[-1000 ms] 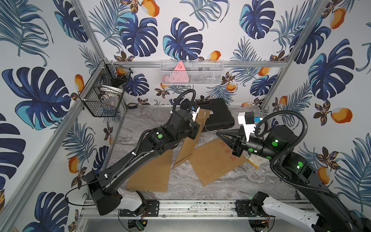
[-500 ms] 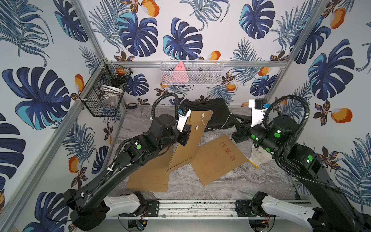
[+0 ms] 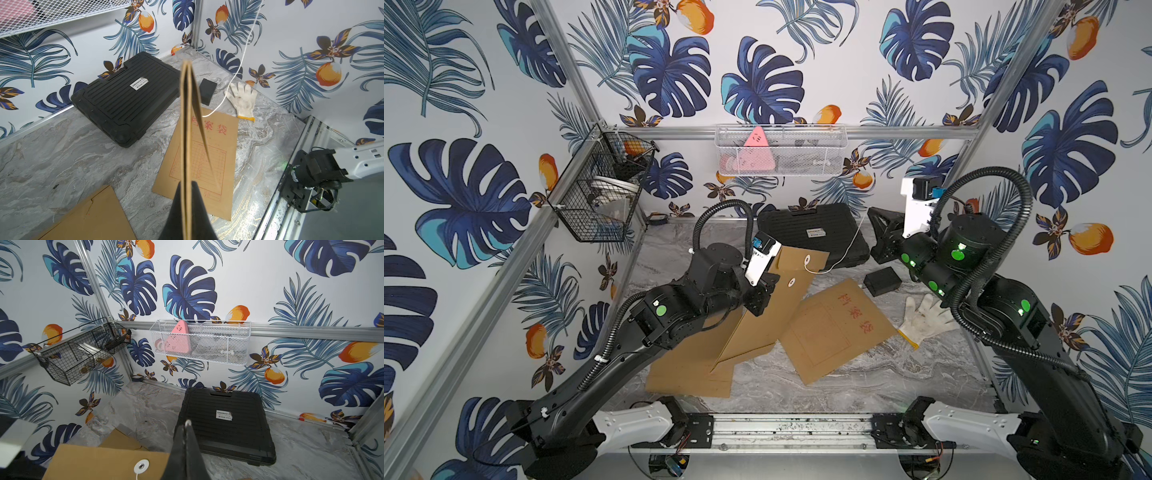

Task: Open the file bag

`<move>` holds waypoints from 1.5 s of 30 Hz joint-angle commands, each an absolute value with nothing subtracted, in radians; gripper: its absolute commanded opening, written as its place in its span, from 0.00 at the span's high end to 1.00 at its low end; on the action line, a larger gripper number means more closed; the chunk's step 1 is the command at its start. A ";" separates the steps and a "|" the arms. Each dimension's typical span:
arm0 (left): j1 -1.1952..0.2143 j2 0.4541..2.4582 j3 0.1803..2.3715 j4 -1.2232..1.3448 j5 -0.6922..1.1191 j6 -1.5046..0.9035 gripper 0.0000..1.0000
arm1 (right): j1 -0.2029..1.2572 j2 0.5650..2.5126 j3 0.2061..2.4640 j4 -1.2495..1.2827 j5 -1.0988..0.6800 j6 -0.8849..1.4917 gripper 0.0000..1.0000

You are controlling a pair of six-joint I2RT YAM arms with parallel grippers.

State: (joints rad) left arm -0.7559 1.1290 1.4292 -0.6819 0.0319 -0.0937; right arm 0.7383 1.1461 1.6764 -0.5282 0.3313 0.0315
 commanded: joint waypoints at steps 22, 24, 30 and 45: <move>-0.756 1.158 1.464 -0.671 0.295 -0.053 1.00 | 0.462 1.506 1.944 -0.589 -0.119 0.003 1.00; -0.756 1.157 1.462 -0.659 0.323 -0.057 1.00 | 0.460 1.528 1.941 -0.591 -0.145 0.007 1.00; -0.756 1.157 1.442 -0.620 0.400 -0.072 1.00 | 0.429 1.588 1.932 -0.596 -0.250 0.013 1.00; -0.756 1.121 1.383 -0.523 0.432 -0.126 1.00 | 0.409 1.808 1.988 -0.738 -0.311 0.053 0.70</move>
State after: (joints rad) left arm -0.7567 1.1301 1.3922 -0.5892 0.4248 -0.1059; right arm 0.4114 1.7943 1.9705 -0.6975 -0.2871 0.0448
